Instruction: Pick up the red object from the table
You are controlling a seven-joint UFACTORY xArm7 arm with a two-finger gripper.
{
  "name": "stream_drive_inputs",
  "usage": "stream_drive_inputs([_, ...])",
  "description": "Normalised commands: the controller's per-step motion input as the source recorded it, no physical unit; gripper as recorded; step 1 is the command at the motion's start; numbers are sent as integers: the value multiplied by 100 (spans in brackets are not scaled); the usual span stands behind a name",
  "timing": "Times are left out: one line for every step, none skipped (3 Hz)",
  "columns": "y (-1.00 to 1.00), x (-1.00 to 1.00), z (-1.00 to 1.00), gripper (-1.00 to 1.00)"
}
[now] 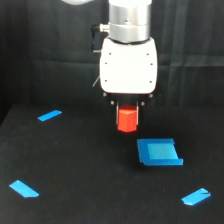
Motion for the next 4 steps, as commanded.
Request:
stream_drive_inputs([7, 5, 18, -100])
stream_drive_inputs([4, 0, 3, -100])
stream_drive_inputs([5, 4, 1, -100])
stream_drive_inputs([8, 3, 7, -100])
